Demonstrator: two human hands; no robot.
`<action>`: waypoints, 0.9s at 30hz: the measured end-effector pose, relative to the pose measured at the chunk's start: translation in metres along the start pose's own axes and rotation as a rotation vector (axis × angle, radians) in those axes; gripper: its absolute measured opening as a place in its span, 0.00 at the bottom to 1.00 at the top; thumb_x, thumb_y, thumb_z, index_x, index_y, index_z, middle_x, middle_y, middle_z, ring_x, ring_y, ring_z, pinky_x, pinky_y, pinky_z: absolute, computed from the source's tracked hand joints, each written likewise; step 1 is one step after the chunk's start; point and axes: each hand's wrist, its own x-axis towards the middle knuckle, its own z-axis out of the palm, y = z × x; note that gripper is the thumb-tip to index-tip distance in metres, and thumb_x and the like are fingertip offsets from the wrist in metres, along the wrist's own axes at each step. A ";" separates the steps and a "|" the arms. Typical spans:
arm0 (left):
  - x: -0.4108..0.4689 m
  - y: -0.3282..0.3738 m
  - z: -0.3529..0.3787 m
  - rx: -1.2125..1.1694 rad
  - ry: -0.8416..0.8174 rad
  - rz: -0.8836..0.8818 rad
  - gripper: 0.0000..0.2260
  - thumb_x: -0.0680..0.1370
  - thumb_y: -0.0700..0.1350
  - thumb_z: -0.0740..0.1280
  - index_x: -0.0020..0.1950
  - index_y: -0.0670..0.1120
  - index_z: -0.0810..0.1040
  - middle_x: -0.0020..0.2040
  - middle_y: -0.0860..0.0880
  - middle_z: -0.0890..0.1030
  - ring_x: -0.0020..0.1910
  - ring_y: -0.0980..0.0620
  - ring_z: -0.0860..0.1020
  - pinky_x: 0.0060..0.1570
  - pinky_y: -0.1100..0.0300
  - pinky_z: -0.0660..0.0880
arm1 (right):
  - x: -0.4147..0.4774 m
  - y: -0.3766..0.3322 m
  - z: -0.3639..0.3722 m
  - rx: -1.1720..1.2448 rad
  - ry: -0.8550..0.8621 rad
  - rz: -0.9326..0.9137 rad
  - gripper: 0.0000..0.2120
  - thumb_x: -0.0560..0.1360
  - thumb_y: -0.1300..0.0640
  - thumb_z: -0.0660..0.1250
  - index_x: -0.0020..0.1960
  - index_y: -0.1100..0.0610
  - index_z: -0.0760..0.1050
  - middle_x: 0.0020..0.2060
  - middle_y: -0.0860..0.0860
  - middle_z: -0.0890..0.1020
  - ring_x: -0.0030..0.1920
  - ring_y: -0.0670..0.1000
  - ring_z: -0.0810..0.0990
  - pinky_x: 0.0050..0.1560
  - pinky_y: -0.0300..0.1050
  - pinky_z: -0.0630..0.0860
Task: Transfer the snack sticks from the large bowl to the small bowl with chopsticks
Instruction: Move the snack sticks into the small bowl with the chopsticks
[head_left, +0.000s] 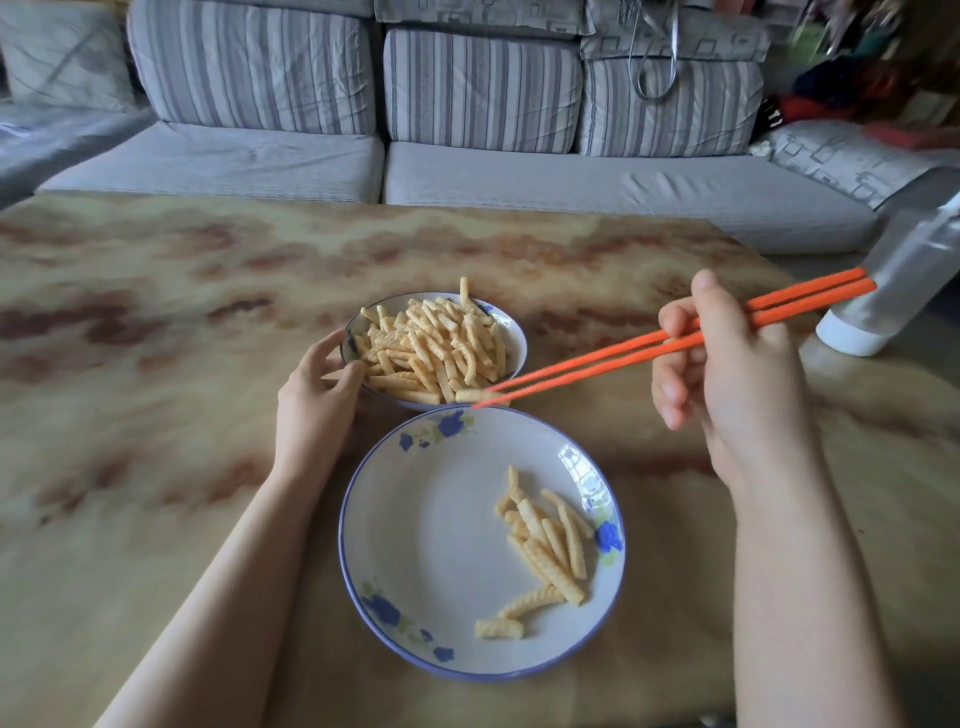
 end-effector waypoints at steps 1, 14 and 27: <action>0.000 0.000 0.000 0.002 -0.001 0.001 0.18 0.77 0.42 0.64 0.67 0.52 0.75 0.52 0.50 0.81 0.36 0.52 0.80 0.39 0.64 0.74 | 0.000 0.001 0.004 0.034 0.038 -0.014 0.20 0.82 0.51 0.54 0.33 0.57 0.68 0.15 0.50 0.67 0.14 0.51 0.63 0.20 0.34 0.57; -0.001 0.002 0.000 0.007 0.009 -0.007 0.17 0.78 0.43 0.64 0.67 0.53 0.75 0.51 0.51 0.81 0.39 0.51 0.81 0.46 0.58 0.75 | 0.011 0.036 0.047 0.176 0.125 -0.020 0.20 0.83 0.52 0.53 0.35 0.57 0.68 0.16 0.51 0.69 0.16 0.51 0.67 0.20 0.38 0.60; 0.000 0.002 0.001 0.006 0.005 -0.015 0.18 0.77 0.43 0.64 0.67 0.52 0.75 0.50 0.51 0.81 0.43 0.50 0.80 0.48 0.59 0.73 | 0.019 0.008 -0.015 -0.035 -0.042 -0.007 0.20 0.82 0.54 0.54 0.34 0.59 0.68 0.14 0.50 0.63 0.14 0.48 0.57 0.19 0.33 0.52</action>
